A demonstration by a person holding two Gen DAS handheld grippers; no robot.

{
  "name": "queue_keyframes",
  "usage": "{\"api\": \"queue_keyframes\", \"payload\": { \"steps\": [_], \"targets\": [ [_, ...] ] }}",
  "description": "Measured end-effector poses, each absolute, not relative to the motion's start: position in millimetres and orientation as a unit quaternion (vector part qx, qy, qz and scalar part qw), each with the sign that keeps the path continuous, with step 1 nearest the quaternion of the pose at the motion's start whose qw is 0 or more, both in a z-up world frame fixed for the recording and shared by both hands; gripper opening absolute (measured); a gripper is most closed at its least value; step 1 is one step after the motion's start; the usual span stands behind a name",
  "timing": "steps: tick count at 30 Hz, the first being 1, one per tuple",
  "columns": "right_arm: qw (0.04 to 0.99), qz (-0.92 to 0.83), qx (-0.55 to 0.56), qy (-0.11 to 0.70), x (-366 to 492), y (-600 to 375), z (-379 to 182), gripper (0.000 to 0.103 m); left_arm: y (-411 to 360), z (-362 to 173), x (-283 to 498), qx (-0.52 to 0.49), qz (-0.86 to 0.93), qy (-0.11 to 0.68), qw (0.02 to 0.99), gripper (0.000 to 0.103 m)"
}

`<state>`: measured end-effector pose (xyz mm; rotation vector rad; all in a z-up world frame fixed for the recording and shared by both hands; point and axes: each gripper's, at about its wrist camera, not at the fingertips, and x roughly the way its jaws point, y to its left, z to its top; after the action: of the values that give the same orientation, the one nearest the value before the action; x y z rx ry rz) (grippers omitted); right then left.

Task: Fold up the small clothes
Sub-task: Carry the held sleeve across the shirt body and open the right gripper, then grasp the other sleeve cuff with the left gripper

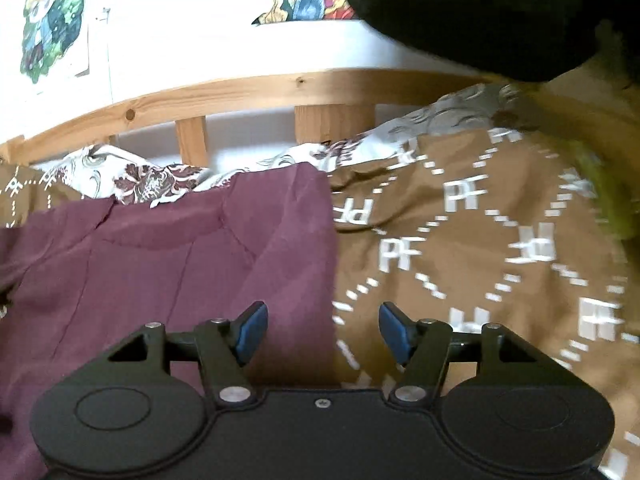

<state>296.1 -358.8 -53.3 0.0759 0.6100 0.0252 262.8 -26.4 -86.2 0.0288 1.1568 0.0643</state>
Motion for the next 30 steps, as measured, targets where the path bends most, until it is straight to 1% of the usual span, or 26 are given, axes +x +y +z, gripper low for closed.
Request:
{"api": "queue_keyframes", "payload": {
  "steps": [3,4,5,6,7,9,12,14,15,16,17,18,19,20,21,22,23,24,25,27,30],
  "targets": [
    [0.955,0.015,0.058,0.289,324.7,-359.4,-62.0,0.065,-29.8,-83.7,259.4,0.014,0.032,0.546,0.837,0.103],
    [0.955,0.016,0.068,0.288,332.8,-361.5,-63.7,0.05,-29.0,-83.8,258.2,0.014,0.032,0.545,0.838,0.103],
    [0.954,0.016,0.077,0.288,339.5,-363.6,-64.9,0.037,-27.3,-83.7,257.0,0.015,0.032,0.545,0.838,0.103],
    [0.955,0.017,0.085,0.284,343.8,-366.3,-65.2,0.019,-28.5,-82.7,255.1,0.015,0.032,0.545,0.838,0.103],
    [0.955,0.021,0.098,0.278,346.8,-370.4,-64.2,0.009,-29.9,-83.8,252.3,0.015,0.032,0.544,0.838,0.103],
    [0.955,0.017,0.135,0.264,346.3,-381.1,-59.4,0.007,-32.9,-84.4,244.1,0.014,0.033,0.541,0.84,0.103],
    [0.95,0.0,0.2,0.238,344.3,-405.6,-54.6,0.006,-41.4,-84.4,235.9,0.03,0.029,0.539,0.841,0.103],
    [0.948,0.002,0.2,0.248,346.9,-408.2,-57.0,0.007,-46.9,-84.8,233.3,0.044,0.025,0.542,0.839,0.103],
    [0.949,0.003,0.184,0.257,347.8,-404.6,-59.0,0.01,-48.6,-83.8,231.4,0.047,0.024,0.542,0.839,0.103],
    [0.949,-0.001,0.175,0.264,346.5,-402.5,-60.4,0.019,-49.2,-83.5,231.0,0.046,0.023,0.543,0.838,0.103],
    [0.947,-0.006,0.171,0.272,344.8,-401.1,-60.9,0.023,-49.2,-82.6,230.0,0.045,0.022,0.545,0.837,0.103],
    [0.945,-0.007,0.174,0.276,341.8,-401.2,-60.5,0.03,-48.9,-81.6,229.2,0.043,0.02,0.547,0.836,0.103],
    [0.943,-0.006,0.177,0.28,336.4,-401.9,-58.1,0.039,-46.6,-81.8,229.9,0.041,0.019,0.548,0.835,0.103],
    [0.943,-0.008,0.174,0.285,330.6,-401.4,-54.9,0.045,-44.8,-81.0,228.7,0.038,0.018,0.55,0.834,0.103],
    [0.942,-0.009,0.165,0.293,323.0,-399.4,-51.6,0.058,-42.9,-79.8,231.3,0.036,0.018,0.551,0.833,0.102],
    [0.941,-0.008,0.155,0.3,315.5,-397.6,-49.1,0.069,-42.7,-78.6,231.5,0.036,0.017,0.553,0.832,0.102],
    [0.941,-0.006,0.135,0.311,306.9,-393.4,-46.4,0.074,-38.3,-81.0,234.4,0.034,0.016,0.554,0.831,0.102],
    [0.941,-0.006,0.11,0.321,299.3,-388.4,-44.3,0.082,-38.0,-80.1,233.9,0.033,0.015,0.555,0.831,0.102],
    [0.941,-0.008,0.077,0.331,293.0,-381.8,-43.9,0.086,-36.9,-79.5,233.7,0.031,0.014,0.557,0.83,0.102],
    [0.94,-0.019,0.001,0.34,282.5,-365.4,-47.1,0.089,-31.7,-78.4,236.9,0.027,0.01,0.56,0.828,0.102],
    [0.929,-0.042,-0.098,0.354,276.3,-345.1,-62.9,0.091,-18.0,-79.1,239.1,0.01,0.007,0.56,0.828,0.102]
  ]
}}
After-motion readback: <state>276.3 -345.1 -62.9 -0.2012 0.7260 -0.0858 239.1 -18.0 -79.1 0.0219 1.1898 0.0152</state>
